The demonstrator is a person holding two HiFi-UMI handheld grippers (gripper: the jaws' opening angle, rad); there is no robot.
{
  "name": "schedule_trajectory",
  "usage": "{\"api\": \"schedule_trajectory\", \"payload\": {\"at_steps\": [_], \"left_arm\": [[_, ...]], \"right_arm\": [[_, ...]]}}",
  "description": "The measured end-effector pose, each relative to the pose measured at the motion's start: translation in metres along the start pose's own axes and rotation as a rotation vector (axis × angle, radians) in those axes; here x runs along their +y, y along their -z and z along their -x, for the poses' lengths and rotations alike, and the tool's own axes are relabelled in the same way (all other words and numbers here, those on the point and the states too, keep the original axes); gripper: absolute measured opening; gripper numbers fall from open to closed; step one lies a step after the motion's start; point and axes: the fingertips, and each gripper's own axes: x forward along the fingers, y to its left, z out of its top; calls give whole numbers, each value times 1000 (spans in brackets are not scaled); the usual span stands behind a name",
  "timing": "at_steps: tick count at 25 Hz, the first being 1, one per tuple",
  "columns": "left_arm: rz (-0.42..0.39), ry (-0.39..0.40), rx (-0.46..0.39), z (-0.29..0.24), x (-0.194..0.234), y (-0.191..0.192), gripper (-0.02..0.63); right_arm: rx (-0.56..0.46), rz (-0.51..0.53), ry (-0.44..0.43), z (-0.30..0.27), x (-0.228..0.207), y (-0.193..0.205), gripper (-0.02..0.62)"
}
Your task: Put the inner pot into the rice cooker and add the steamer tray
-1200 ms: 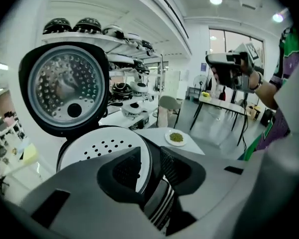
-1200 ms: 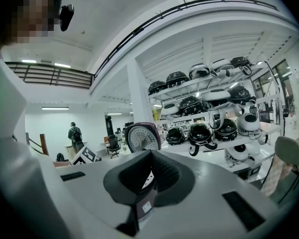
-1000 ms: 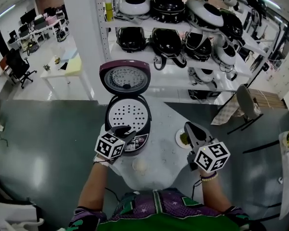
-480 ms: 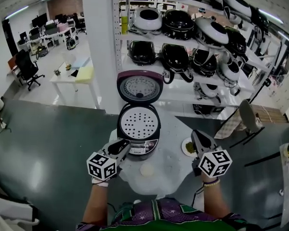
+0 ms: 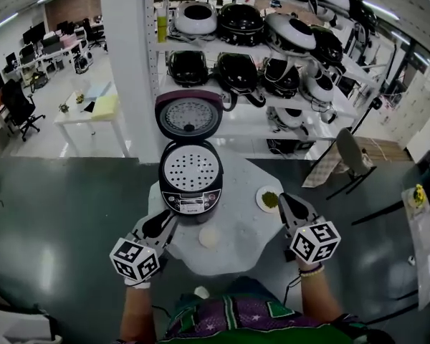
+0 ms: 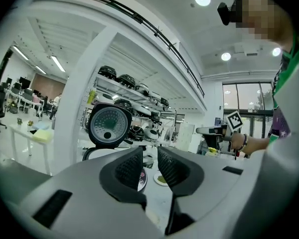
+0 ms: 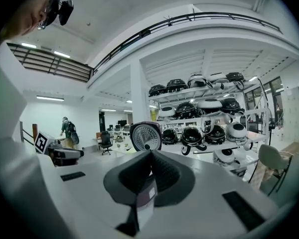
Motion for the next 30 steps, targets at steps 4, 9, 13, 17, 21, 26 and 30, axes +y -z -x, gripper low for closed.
{"api": "schedule_trajectory", "payload": {"at_steps": [4, 9, 13, 17, 21, 26, 30], "left_arm": [[-16, -4, -36, 9, -24, -8, 104], [-58, -57, -87, 24, -63, -27, 60], [-110, -108, -127, 30, -102, -31, 52], [-82, -119, -171, 32, -145, -31, 52], [-108, -124, -175, 40, -200, -28, 52], [-158, -164, -196, 57, -256, -25, 52], [-173, -244, -185, 83, -292, -16, 44]], "right_arm": [[-2, 8, -18, 16, 0, 3, 6], [-59, 11, -45, 47, -13, -17, 6], [-77, 19, -81, 80, -23, -19, 6], [-70, 19, -127, 118, -31, -8, 6], [-74, 11, -142, 161, -50, 0, 6], [-111, 6, -137, 210, -80, -2, 6], [-155, 27, -135, 253, -90, -8, 6]]}}
